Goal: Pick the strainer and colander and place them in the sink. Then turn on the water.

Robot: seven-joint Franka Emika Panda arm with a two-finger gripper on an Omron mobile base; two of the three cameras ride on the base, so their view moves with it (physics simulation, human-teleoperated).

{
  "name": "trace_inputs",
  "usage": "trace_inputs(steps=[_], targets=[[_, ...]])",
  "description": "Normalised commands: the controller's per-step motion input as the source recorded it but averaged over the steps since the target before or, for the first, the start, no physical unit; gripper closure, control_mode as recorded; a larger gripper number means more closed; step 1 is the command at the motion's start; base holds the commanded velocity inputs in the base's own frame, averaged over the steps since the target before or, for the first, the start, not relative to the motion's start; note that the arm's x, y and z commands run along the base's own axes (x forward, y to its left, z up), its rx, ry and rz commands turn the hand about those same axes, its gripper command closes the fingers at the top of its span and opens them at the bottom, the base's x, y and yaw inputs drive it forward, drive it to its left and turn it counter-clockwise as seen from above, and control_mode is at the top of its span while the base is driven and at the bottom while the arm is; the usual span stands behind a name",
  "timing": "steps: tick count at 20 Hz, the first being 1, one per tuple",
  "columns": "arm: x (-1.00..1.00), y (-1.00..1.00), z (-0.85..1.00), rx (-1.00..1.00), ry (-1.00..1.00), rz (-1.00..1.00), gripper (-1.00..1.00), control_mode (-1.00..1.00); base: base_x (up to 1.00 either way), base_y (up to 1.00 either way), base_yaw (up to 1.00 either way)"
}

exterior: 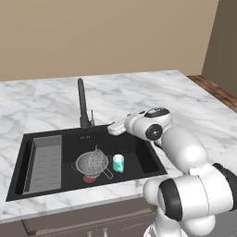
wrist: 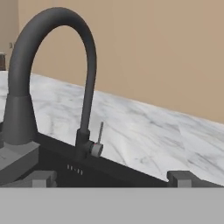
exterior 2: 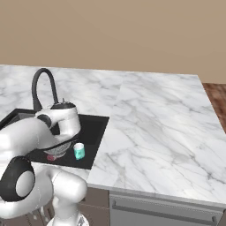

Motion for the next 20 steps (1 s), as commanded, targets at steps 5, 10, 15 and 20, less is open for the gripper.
trace_inputs(steps=[5, 10, 15, 20], targets=[[0.15, 0.0, -0.03, 0.0, -0.02, 0.0, -1.0, -1.0, 0.0, 0.0, 0.0], [0.07, 0.0, -0.11, 0.01, -0.01, 0.0, -1.0, -1.0, 0.0, 0.0, 0.0], [0.04, 0.0, -0.17, 0.0, -0.04, 0.01, -1.0, -1.0, 0.0, 0.0, 0.0], [0.12, 0.0, -0.19, 0.06, -0.04, 0.01, -1.0, -1.0, 0.0, 0.0, 0.0]])
